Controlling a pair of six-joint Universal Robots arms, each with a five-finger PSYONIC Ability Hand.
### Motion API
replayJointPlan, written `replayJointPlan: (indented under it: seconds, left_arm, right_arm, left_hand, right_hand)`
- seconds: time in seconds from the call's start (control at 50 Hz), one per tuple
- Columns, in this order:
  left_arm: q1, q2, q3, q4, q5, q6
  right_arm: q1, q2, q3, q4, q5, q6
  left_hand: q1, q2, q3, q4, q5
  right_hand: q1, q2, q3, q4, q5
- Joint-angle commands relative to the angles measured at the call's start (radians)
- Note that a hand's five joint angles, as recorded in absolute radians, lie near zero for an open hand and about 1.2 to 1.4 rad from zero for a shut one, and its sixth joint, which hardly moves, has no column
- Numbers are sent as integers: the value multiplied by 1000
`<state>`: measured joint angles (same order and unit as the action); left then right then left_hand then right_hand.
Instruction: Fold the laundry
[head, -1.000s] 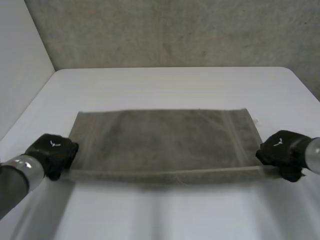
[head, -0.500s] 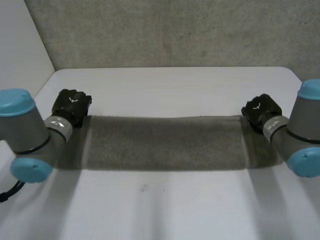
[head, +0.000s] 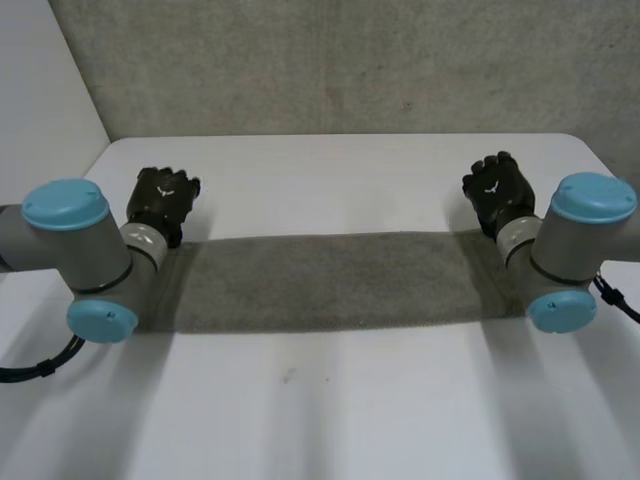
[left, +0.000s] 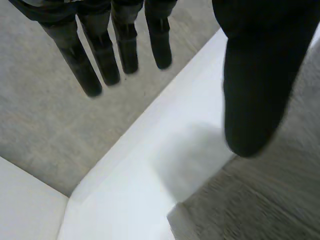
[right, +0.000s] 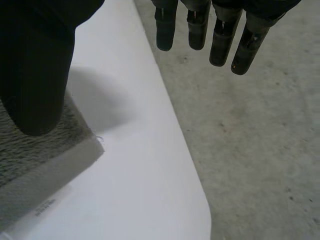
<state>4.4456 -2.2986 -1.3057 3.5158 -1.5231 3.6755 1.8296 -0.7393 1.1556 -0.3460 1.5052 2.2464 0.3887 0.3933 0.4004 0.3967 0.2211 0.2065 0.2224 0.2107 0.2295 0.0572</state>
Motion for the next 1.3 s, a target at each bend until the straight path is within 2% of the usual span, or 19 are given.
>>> replayJointPlan:
  seconds: [0.02,0.14,0.24,0.26,0.34,0.42,0.48,0.58,0.7,0.76,0.78,0.8,0.92,0.96,1.06,1.18,1.24,1.28,1.3]
  left_arm:
    - [-6,137,-82,-1,0,-31]
    - [-8,324,-233,2,8,-112]
    - [-5,402,-326,2,9,-210]
    - [-5,415,-355,3,14,-245]
    - [0,429,-397,18,14,-307]
    - [11,430,-437,74,15,-351]
    - [11,432,-443,92,15,-351]
    - [15,436,-461,126,14,-354]
    - [29,442,-477,134,15,-354]
    - [35,444,-478,134,15,-354]
    - [37,446,-478,134,15,-354]
    - [37,447,-478,134,15,-354]
    - [37,455,-480,134,14,-354]
    - [37,464,-488,134,14,-354]
    - [37,479,-492,134,14,-354]
    - [35,479,-494,134,14,-356]
    - [35,479,-495,134,14,-354]
    - [37,481,-495,134,12,-356]
    - [37,481,-495,134,12,-356]
  right_arm:
    - [-13,-225,99,33,-6,183]
    - [-50,-412,170,258,-127,356]
    - [-122,-453,205,488,-197,415]
    - [-139,-453,220,543,-207,420]
    - [-167,-453,278,587,-215,420]
    - [-208,-448,401,486,-241,401]
    - [-214,-436,434,430,-249,397]
    - [-220,-342,492,201,-246,375]
    - [-236,-288,490,166,-243,351]
    - [-248,-261,486,154,-241,315]
    - [-253,-253,481,151,-241,291]
    - [-262,-246,477,147,-241,265]
    - [-302,-232,449,151,-215,203]
    - [-354,-264,446,156,-127,156]
    - [-424,-376,431,148,-19,104]
    - [-403,-423,418,143,-68,108]
    - [-314,-468,403,131,-112,131]
    - [-190,-517,388,104,-143,176]
    - [-190,-517,388,104,-143,176]
  left_hand:
    - [-178,-183,-190,-186,-185]
    - [-193,-197,-204,-201,-200]
    - [-196,-200,-207,-204,-203]
    - [-196,-200,-207,-204,-203]
    - [-199,-203,-210,-207,-206]
    - [-196,-200,-207,-204,-203]
    - [-196,-200,-207,-204,-203]
    - [-196,-200,-207,-204,-203]
    - [-196,-200,-207,-204,-203]
    - [-196,-200,-207,-204,-203]
    - [-196,-200,-207,-204,-203]
    - [-196,-200,-207,-204,-203]
    - [-199,-203,-210,-207,-206]
    - [-199,-203,-210,-207,-206]
    - [-199,-203,-210,-207,-206]
    - [-199,-203,-210,-207,-206]
    - [-199,-203,-210,-207,-206]
    - [-199,-203,-210,-207,-206]
    - [-199,-203,-210,-207,-206]
  right_hand:
    - [-32,-48,-36,-55,-57]
    - [-32,-48,-36,-55,-57]
    - [-26,-41,-30,-49,-51]
    - [54,38,50,31,29]
    - [84,68,80,61,59]
    - [286,270,282,263,261]
    - [298,282,294,275,273]
    - [518,502,514,495,493]
    - [565,550,561,542,540]
    - [759,743,755,736,734]
    - [1041,1025,1037,1018,1016]
    - [1188,1172,1184,1165,1163]
    - [1190,1174,1186,1167,1165]
    - [1190,1174,1186,1167,1165]
    - [1190,1174,1186,1167,1165]
    - [1190,1174,1186,1167,1165]
    - [1190,1174,1186,1167,1165]
    - [1190,1174,1186,1167,1165]
    - [1190,1174,1186,1167,1165]
